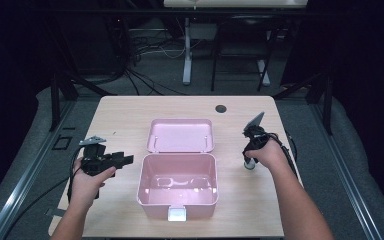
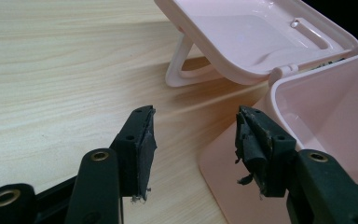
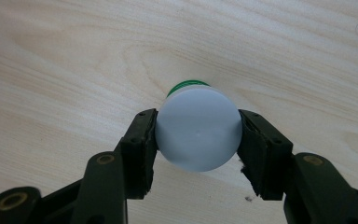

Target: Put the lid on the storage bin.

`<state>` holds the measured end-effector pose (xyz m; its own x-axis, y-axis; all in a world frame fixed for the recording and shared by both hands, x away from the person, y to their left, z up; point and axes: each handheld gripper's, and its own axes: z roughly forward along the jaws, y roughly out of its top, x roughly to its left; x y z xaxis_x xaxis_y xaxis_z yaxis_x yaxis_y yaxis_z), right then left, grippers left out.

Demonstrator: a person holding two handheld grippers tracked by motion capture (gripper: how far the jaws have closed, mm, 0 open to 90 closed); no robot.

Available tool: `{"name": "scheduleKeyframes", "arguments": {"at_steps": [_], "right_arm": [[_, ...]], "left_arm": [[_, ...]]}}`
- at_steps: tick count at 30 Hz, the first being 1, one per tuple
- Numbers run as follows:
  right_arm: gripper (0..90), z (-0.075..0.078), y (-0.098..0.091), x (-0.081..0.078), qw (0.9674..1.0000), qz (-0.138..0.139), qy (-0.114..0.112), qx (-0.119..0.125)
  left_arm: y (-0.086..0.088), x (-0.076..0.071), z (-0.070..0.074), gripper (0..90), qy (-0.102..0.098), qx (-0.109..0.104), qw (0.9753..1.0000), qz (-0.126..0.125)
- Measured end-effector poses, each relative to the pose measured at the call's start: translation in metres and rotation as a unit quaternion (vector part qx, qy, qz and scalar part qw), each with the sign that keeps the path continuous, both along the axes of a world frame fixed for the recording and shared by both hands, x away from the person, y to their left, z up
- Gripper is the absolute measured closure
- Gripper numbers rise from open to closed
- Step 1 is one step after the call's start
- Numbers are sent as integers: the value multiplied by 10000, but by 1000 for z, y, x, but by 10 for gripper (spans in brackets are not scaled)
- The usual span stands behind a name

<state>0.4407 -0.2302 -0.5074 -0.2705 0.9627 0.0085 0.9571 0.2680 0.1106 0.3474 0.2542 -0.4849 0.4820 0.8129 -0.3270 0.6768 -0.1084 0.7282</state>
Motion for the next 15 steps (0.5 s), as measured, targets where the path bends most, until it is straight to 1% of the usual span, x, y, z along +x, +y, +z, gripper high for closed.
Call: {"name": "scheduleKeyframes", "arguments": {"at_steps": [9,12,14,15], "right_arm": [[499,-2,1,0,10000,46,-63,-32],[500,-1,2,0,9999,76,-3,-71],[501,-1,2,0,9999,96,-6,-89],[501,-1,3,0,9999,58,8,-92]], "left_arm": [[0,0,0,475,7,-14,10000,13],[1,0,-1,475,14,-8,10000,8],[1,0,-1,475,14,-11,10000,10],[1,0,0,475,18,-2,10000,12]]}}
